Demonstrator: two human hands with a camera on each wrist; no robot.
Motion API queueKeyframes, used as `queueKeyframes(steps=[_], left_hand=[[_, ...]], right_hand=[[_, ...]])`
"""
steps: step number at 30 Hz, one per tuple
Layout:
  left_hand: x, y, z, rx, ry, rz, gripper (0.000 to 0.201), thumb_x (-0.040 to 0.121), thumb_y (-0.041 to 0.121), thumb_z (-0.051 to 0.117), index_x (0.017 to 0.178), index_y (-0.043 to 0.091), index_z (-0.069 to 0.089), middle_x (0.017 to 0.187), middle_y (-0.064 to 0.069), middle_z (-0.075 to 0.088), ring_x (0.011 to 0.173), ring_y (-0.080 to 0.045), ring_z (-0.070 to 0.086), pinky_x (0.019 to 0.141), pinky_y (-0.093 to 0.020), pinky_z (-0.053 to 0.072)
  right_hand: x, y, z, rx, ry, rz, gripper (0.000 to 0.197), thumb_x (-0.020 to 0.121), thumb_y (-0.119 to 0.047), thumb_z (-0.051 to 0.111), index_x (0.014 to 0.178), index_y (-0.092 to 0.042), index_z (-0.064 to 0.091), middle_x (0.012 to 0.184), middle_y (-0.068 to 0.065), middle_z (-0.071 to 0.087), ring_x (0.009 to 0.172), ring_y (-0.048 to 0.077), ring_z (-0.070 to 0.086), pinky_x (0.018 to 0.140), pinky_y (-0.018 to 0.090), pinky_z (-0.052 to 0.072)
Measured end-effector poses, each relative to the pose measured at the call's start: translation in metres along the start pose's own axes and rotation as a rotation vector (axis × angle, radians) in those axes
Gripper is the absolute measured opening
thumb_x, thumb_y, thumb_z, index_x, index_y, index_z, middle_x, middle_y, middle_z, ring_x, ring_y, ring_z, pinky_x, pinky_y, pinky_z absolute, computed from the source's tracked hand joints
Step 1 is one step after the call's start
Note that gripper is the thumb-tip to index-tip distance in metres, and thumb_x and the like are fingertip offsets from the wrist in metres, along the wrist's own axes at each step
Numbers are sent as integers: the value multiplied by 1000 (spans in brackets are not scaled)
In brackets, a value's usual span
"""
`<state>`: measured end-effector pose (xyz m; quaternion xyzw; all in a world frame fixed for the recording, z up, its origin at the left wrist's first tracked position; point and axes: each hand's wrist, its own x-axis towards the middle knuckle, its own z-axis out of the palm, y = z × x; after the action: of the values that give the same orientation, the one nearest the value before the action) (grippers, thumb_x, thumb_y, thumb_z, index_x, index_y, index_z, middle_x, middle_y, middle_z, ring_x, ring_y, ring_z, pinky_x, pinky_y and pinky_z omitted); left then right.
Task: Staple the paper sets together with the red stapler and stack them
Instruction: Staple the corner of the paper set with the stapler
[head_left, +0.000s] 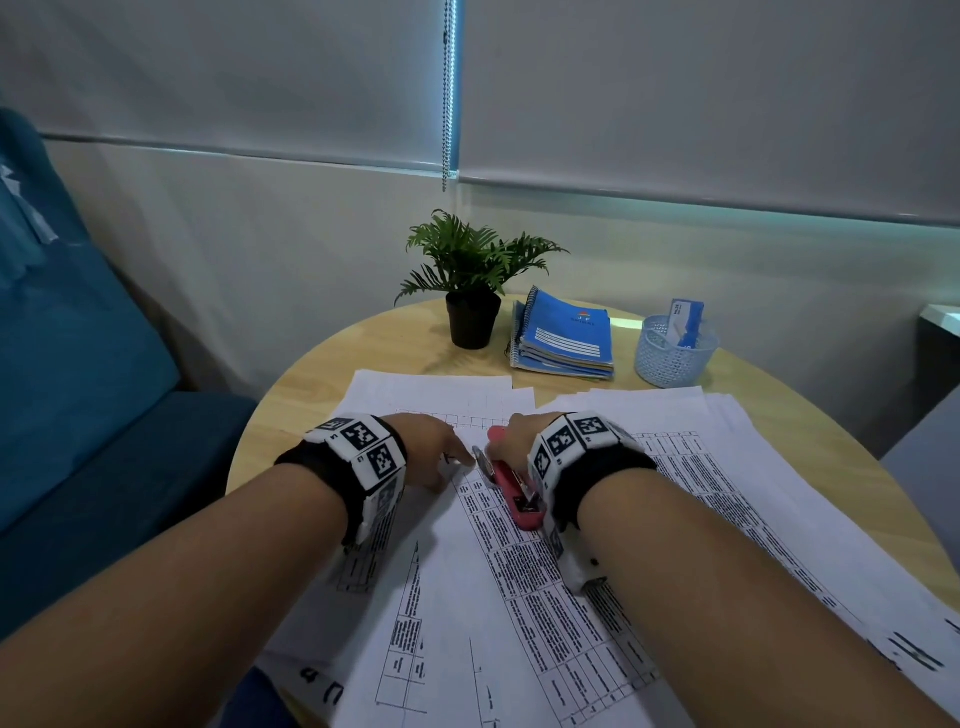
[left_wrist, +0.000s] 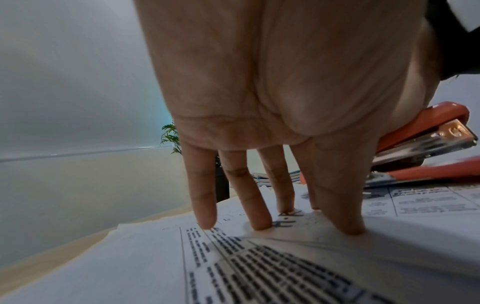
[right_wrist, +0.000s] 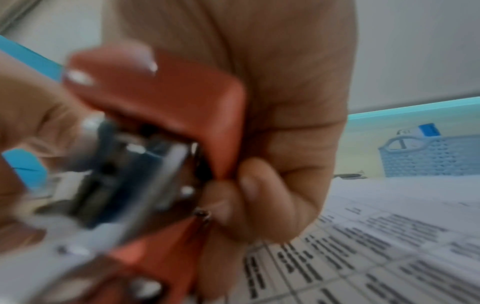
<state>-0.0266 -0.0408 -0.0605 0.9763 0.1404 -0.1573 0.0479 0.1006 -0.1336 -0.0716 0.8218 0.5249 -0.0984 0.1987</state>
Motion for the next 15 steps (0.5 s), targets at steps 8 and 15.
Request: queueKeyframes(steps=[8, 15], left_hand=[[1, 1, -1, 9, -9, 10, 53, 86, 21, 60, 134, 37, 47, 140, 6, 48, 123, -17, 49, 102, -29, 39], [4, 7, -12, -10, -24, -46, 43, 90, 28, 57, 132, 26, 51, 135, 1, 47, 123, -19, 47, 99, -28, 36]], right_hand=[[0, 9, -2, -14, -15, -49, 23, 95, -37, 53, 75, -30, 44, 66, -9, 40, 60, 10, 43, 61, 25, 41], [-34, 48, 16, -115, -70, -19, 30, 98, -37, 42, 117, -14, 49, 97, 4, 56, 87, 23, 58, 65, 33, 39]])
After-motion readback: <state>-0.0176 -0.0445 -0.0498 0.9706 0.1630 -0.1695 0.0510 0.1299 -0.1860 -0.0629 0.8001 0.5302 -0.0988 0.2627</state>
